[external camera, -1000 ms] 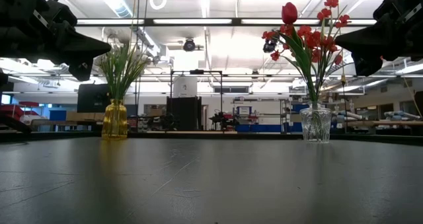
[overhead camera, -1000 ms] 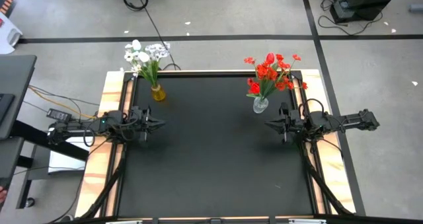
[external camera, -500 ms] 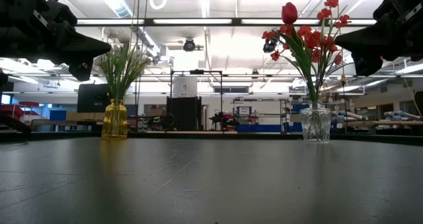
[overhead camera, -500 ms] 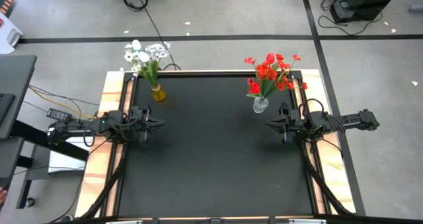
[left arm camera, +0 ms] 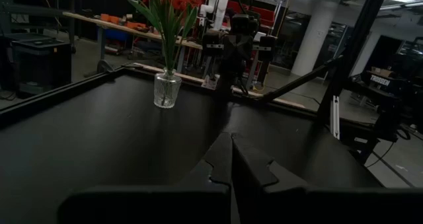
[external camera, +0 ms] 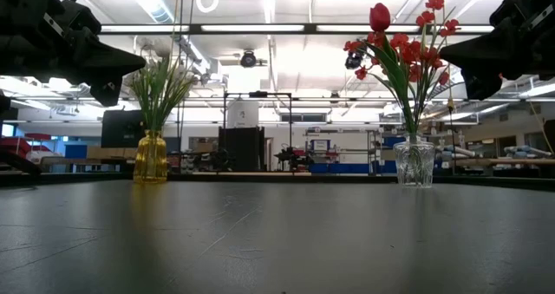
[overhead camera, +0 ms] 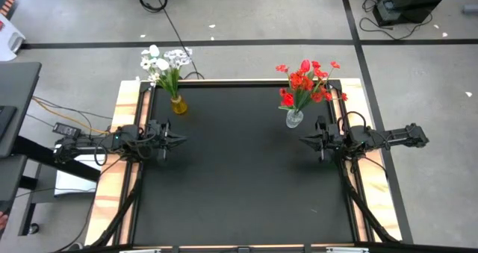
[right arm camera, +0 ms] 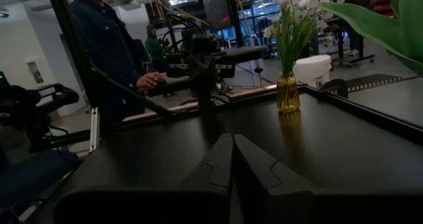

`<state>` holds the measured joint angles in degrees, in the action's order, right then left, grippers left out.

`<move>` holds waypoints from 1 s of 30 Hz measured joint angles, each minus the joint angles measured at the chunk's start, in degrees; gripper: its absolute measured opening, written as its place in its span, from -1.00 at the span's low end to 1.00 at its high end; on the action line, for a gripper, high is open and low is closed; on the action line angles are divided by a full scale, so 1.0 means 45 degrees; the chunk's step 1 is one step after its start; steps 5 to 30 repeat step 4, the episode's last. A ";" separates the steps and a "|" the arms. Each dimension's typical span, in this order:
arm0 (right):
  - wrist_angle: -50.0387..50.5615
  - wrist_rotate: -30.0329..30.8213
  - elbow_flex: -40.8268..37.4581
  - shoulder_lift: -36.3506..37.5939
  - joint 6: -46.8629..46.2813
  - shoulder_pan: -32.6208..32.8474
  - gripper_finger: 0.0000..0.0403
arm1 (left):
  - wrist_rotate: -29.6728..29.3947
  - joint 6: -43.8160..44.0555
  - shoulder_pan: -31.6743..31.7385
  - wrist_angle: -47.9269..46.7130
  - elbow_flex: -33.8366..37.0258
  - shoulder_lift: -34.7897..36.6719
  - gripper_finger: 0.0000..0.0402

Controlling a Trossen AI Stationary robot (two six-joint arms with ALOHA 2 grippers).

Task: Sort flowers into vase by color
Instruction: Return to Home Position

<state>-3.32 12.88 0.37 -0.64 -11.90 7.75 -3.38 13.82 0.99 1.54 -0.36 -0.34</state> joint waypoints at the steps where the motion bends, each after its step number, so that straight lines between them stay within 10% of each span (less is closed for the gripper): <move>1: -0.0001 -0.0001 0.0004 0.0000 0.0000 0.0000 -0.89 | 0.0000 0.0000 0.0000 -0.0002 0.0002 -0.0002 -0.97; 30: -0.0001 -0.0003 -0.0001 0.0003 0.0004 0.0000 -0.89 | 0.0000 0.0000 0.0003 -0.0001 0.0000 0.0001 -0.97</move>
